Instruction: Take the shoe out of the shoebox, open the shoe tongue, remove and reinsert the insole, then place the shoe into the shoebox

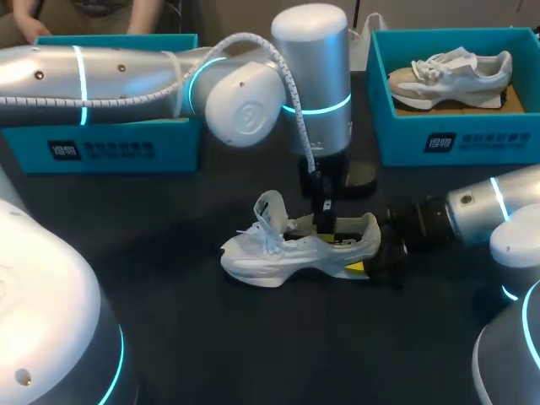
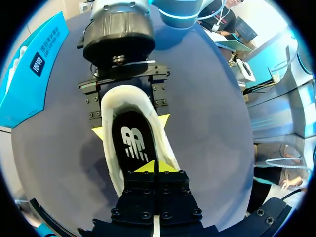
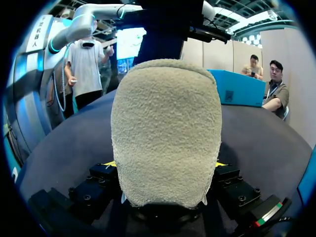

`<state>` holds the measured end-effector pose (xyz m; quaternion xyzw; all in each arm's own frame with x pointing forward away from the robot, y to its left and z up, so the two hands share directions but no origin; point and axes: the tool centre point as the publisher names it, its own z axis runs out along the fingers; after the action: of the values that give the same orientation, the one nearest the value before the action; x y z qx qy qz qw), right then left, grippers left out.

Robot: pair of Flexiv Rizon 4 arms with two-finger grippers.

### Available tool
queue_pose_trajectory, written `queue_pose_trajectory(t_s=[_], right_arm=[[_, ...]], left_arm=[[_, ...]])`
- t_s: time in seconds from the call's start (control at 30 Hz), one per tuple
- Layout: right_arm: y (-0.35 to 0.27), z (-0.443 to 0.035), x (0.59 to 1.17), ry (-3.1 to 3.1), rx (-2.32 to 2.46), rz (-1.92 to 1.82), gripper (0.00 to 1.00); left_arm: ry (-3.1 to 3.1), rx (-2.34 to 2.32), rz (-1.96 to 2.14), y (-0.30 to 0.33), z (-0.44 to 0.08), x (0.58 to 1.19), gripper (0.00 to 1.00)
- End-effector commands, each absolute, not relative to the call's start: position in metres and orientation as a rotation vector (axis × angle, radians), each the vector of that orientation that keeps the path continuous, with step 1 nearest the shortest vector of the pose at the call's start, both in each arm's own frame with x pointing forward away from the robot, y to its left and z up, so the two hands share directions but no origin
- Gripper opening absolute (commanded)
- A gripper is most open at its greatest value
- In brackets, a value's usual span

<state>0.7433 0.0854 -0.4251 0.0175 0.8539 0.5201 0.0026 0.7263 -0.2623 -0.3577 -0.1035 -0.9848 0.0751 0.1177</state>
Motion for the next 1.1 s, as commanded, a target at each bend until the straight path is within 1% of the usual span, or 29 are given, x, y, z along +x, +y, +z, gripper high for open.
queue_pose_trajectory(t_s=[0.03,0.93,1.0,1.07,1.1], right_arm=[[0.088,-0.433,0.745,2.678,0.056,1.628,0.0],[0.088,-0.433,0.745,2.678,0.056,1.628,0.0],[0.088,-0.433,0.745,2.678,0.056,1.628,0.0],[0.088,-0.433,0.745,2.678,0.056,1.628,0.0],[0.088,-0.433,0.745,2.678,0.056,1.628,0.0]], left_arm=[[-2.865,-0.302,0.223,-0.266,-0.368,0.728,0.0],[-2.854,-0.371,0.278,-0.269,-0.378,0.712,0.0],[-2.857,-0.369,0.282,-0.269,-0.378,0.711,0.01],[-2.855,-0.365,0.282,-0.269,-0.379,0.712,0.05],[-2.855,-0.364,0.283,-0.269,-0.379,0.712,0.09]])
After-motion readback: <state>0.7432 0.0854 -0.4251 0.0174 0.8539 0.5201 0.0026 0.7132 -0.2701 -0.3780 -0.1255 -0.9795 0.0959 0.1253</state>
